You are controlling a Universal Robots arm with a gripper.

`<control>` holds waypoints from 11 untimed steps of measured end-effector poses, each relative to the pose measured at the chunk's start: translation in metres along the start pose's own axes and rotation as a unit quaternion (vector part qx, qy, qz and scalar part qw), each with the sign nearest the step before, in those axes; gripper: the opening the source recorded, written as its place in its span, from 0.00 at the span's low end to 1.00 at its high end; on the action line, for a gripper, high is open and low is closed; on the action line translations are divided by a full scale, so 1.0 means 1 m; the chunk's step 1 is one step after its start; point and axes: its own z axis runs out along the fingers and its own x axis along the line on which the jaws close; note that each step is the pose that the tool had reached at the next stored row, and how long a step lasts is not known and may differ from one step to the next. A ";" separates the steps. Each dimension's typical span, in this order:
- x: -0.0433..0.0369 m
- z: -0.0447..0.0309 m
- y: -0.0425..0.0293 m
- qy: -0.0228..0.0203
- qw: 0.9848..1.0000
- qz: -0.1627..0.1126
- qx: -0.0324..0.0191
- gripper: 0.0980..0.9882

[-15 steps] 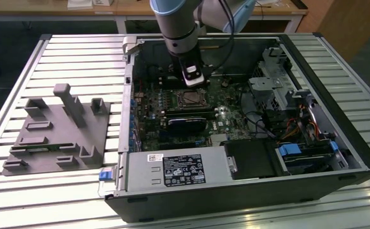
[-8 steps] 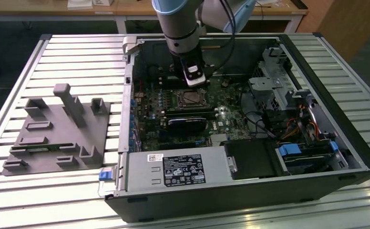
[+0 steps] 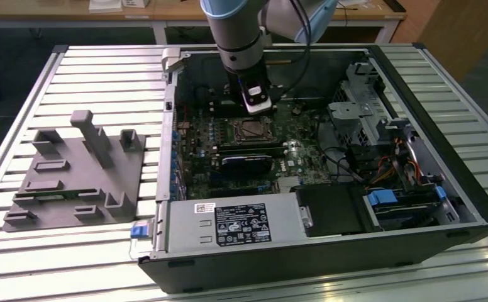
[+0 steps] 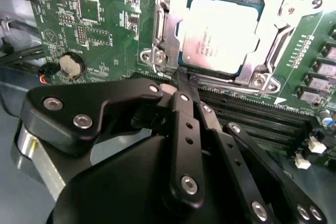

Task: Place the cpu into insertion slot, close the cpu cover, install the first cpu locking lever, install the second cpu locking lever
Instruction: 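Install the first cpu locking lever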

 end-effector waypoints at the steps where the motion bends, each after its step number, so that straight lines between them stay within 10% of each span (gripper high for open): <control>1: -0.0003 -0.0018 0.0004 0.000 1.000 0.000 0.000 0.01; 11: -0.0040 -0.0211 0.0050 0.000 1.000 0.000 0.000 0.01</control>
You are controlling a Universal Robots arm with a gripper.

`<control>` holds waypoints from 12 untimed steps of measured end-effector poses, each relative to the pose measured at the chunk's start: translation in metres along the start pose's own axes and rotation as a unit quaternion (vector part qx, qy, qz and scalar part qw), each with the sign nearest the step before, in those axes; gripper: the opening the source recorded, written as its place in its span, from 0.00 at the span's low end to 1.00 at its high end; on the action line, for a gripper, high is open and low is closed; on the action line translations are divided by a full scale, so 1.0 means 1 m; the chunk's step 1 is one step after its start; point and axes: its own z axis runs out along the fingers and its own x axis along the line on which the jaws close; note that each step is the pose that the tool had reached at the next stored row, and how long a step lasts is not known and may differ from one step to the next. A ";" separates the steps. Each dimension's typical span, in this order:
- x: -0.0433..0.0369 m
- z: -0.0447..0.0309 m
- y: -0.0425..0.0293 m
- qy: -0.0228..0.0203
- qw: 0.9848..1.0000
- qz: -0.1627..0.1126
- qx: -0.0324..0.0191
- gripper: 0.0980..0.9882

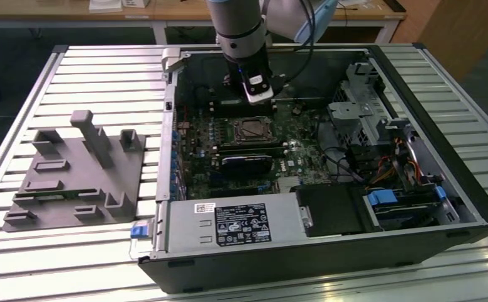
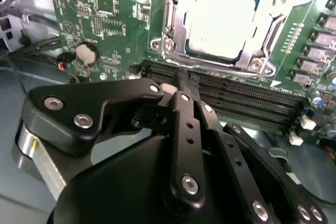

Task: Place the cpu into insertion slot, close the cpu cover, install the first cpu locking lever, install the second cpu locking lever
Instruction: 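Install the first cpu locking lever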

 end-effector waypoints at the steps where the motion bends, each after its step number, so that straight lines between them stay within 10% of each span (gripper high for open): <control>1: 0.0000 0.0000 0.0000 0.000 1.000 0.000 0.000 0.01; 6: -0.0001 -0.0001 0.0000 0.004 1.000 0.000 0.003 0.01; 12: -0.0013 0.0012 0.0004 0.028 0.999 0.001 0.033 0.01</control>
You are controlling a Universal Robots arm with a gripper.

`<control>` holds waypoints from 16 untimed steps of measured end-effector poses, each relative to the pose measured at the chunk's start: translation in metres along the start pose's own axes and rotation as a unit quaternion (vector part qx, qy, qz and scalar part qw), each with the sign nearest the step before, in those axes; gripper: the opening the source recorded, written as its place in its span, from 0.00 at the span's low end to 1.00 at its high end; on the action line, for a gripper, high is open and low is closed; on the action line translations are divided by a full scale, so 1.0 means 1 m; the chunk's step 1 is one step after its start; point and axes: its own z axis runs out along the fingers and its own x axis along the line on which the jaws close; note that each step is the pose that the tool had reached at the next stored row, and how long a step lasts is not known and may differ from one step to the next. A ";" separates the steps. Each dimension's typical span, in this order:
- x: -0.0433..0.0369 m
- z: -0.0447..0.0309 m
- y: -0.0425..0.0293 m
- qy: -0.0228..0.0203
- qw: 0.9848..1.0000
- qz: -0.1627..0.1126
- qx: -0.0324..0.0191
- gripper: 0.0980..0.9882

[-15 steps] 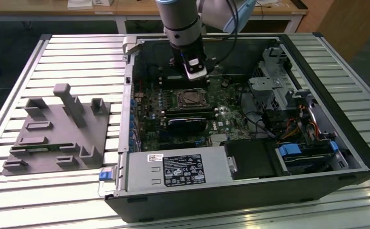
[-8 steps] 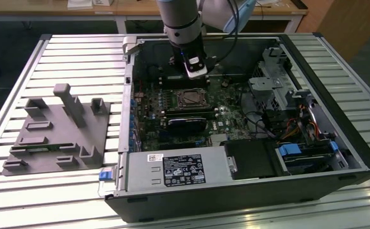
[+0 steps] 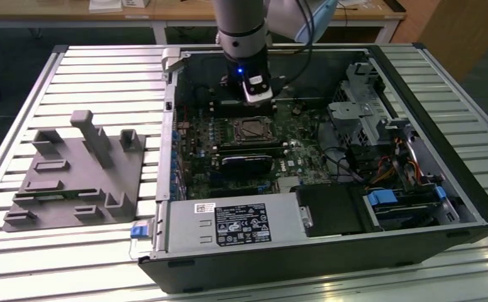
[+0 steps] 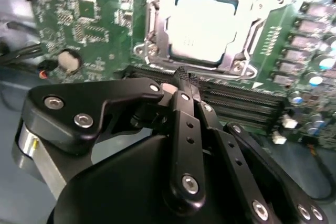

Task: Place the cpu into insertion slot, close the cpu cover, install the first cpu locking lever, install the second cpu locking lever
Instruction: 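Install the first cpu locking lever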

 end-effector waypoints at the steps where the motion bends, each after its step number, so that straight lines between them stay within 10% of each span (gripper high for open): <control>1: -0.0004 0.0002 0.0002 0.002 1.000 0.000 0.006 0.01; 4: -0.0025 0.0007 0.0010 0.004 1.000 -0.003 0.030 0.01; 7: -0.0051 0.0014 0.0008 0.008 0.999 -0.004 0.041 0.01; 16: -0.0157 0.0019 -0.0146 0.017 0.999 -0.004 0.049 0.01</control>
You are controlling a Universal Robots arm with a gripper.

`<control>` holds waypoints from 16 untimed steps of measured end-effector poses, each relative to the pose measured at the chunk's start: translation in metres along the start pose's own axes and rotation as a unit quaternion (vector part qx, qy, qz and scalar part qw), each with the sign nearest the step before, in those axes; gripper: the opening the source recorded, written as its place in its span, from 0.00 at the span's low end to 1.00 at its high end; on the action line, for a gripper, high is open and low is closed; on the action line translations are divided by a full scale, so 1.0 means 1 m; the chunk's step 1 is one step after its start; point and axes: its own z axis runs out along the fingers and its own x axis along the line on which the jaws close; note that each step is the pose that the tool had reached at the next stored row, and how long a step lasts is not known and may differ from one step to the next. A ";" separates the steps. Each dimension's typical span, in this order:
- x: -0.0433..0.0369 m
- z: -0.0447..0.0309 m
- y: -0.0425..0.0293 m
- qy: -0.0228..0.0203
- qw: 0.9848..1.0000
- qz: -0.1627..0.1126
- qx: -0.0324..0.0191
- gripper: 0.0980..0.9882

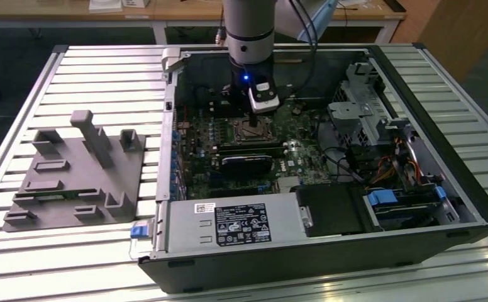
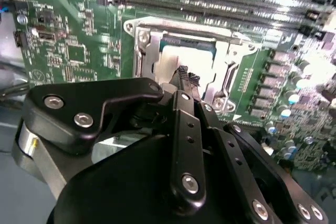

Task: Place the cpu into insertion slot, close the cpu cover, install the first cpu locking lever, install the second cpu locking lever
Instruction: 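Install the first cpu locking lever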

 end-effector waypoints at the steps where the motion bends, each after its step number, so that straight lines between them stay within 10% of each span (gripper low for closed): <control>1: -0.0001 0.0000 -0.0002 0.000 1.000 0.000 0.000 0.01; 9: -0.0001 0.0003 -0.0002 0.002 0.999 -0.033 -0.003 0.01; 16: 0.0000 0.0011 -0.0003 0.006 0.995 -0.096 -0.009 0.01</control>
